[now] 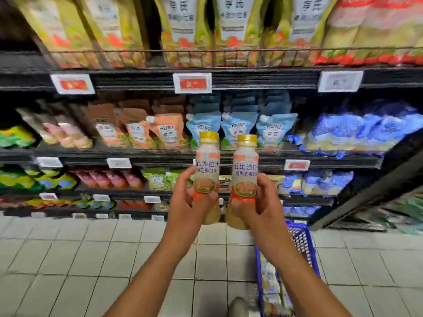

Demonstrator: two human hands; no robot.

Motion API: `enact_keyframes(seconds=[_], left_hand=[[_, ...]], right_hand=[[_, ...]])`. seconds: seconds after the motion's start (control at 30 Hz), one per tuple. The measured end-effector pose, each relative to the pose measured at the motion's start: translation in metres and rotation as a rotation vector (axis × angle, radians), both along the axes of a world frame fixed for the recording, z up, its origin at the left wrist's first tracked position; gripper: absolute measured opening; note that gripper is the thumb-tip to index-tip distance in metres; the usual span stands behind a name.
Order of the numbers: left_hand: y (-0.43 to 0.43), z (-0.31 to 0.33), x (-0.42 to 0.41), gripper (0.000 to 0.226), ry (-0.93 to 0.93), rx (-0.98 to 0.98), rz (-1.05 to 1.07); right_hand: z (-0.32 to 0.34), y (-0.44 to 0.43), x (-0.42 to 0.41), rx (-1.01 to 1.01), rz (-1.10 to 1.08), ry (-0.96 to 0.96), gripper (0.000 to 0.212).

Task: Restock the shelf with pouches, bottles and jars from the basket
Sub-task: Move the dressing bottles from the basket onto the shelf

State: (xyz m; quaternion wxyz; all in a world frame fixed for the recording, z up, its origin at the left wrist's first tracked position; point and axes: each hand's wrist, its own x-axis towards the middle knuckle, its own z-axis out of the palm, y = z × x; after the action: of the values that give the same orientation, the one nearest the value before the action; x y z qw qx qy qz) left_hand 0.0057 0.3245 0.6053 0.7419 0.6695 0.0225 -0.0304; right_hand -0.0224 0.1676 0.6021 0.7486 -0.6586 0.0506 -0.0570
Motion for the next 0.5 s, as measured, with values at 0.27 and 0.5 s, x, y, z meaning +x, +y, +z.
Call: enact_keyframes(seconds=[0.27,0.5], left_hand=[[0.151,0.013,-0.031,0.056,-0.06,0.005,0.227],[0.262,0.031,-0.053,0.056,-0.129,-0.014,0.354]], right_hand=[[0.018,0.151,0.005,0.01,0.206,-0.037,0.063],[0.031,0.27,0.003,0.061,0.328,-0.08,0.056]])
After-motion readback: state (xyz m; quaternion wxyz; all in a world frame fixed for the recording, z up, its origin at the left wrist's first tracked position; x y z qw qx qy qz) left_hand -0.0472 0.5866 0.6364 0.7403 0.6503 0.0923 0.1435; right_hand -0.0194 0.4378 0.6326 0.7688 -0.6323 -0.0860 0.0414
